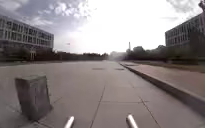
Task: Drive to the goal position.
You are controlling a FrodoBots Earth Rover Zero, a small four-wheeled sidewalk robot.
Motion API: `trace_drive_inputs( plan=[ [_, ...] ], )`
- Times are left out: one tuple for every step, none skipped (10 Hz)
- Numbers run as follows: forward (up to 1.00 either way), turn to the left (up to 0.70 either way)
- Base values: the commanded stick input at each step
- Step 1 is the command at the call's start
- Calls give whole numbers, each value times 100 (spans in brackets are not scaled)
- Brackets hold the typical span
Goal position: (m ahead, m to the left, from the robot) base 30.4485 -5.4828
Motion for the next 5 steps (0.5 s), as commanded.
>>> trace_drive_inputs(
  plan=[
    [100, 0],
    [100, 0],
    [100, 0],
    [100, 0],
    [100, 0]
  ],
)
